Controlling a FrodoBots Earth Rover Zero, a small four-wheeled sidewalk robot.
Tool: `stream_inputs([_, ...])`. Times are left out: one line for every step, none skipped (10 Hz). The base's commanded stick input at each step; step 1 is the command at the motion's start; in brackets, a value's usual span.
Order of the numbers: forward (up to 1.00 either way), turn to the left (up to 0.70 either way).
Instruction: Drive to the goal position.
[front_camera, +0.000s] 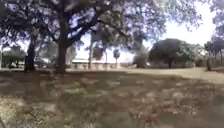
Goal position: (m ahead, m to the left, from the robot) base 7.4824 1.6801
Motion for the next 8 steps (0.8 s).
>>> stream_inputs([0.7, -0.35])
stream_inputs([0.7, 0.0])
stream_inputs([0.7, 0.0])
stream_inputs([0.7, 0.0])
stream_inputs([0.7, 0.0])
stream_inputs([0.7, 0.0])
stream_inputs([0.7, 0.0])
stream_inputs([0.7, 0.0])
